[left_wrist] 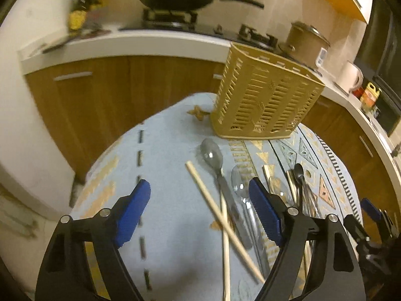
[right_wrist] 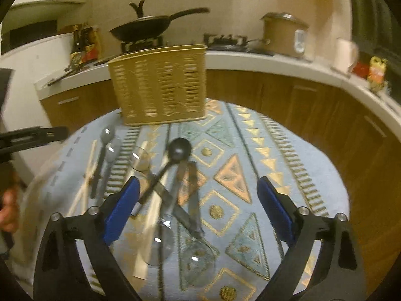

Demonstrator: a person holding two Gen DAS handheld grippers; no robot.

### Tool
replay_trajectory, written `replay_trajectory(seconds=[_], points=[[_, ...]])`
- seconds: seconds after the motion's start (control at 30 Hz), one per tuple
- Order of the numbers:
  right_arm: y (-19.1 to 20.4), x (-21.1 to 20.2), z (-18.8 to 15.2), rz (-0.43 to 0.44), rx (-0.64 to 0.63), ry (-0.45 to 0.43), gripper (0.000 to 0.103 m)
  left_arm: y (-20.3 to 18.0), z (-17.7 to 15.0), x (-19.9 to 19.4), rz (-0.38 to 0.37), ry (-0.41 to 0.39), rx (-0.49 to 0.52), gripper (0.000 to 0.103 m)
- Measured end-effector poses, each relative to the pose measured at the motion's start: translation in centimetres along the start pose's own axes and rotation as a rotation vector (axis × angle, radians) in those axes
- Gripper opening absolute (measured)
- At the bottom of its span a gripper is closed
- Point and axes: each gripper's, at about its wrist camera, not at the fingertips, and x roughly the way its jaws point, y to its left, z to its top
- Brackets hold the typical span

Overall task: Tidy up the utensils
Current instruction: 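Grasp the steel spoon with the left tool while the right grasps the black spoon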

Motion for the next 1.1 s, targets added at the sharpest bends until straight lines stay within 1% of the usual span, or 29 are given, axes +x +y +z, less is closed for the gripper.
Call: replay_trajectory(seconds=[0.07, 0.1, 0.17, 0.23, 0.33, 0.43, 0.53, 0.67, 0.73, 0.83, 0.97, 1.0, 1.07, 1.1], points=[[-0.6, 1.4, 1.9, 0.077, 0.034, 0.087, 0.079, 0.3, 1.2, 1.6, -0.041, 0.067, -0.009, 0.072], [-0.8, 2.1, 2.5, 0.102, 0.047, 0.126, 0.078, 0.4, 1.8, 2.7, -0.066, 0.107, -0.017, 0.072], [-1.4, 4.6, 4.1, 0.16, 0.092, 0.232, 0.065, 0.6, 2.6, 4.3, -0.106, 0.172, -0.046, 0.068], [-2.1, 6.5, 5.1, 0.181, 0.134, 0.291, 0.064, 0.7, 3.2, 5.7, -0.115, 0.205, -0.056, 0.067], [-3.2, 9.5, 6.4, 0.231, 0.211, 0.369, 0.064, 0.4, 4.2, 7.2, -0.09, 0.223, -0.038, 0.066], [-3.7, 11.9, 6.8, 0.262, 0.281, 0.44, 0.064, 0.4, 5.0, 8.5, -0.085, 0.247, -0.044, 0.062], [-3.2, 13.2, 7.0, 0.25, 0.277, 0.466, 0.064, 0.5, 5.5, 9.8, -0.073, 0.26, -0.055, 0.061], [-2.3, 13.8, 7.1, 0.226, 0.238, 0.467, 0.063, 0.6, 6.0, 10.9, -0.064, 0.276, -0.059, 0.059], [-2.1, 13.9, 7.0, 0.206, 0.226, 0.46, 0.063, 0.4, 6.2, 11.2, -0.059, 0.28, -0.049, 0.059], [-2.3, 14.4, 7.1, 0.2, 0.236, 0.473, 0.063, -0.2, 6.3, 11.6, -0.039, 0.291, -0.03, 0.058], [-2.6, 14.5, 7.2, 0.186, 0.226, 0.494, 0.06, -1.2, 6.4, 12.1, 0.011, 0.295, 0.003, 0.056], [-2.6, 14.5, 7.3, 0.185, 0.223, 0.496, 0.06, -1.6, 6.4, 12.2, 0.035, 0.295, 0.015, 0.055], [-2.4, 14.7, 7.5, 0.176, 0.209, 0.503, 0.059, -2.1, 6.4, 12.4, 0.071, 0.292, 0.035, 0.048], [-2.0, 14.9, 7.4, 0.173, 0.203, 0.504, 0.058, -2.3, 6.4, 12.4, 0.089, 0.29, 0.045, 0.047]])
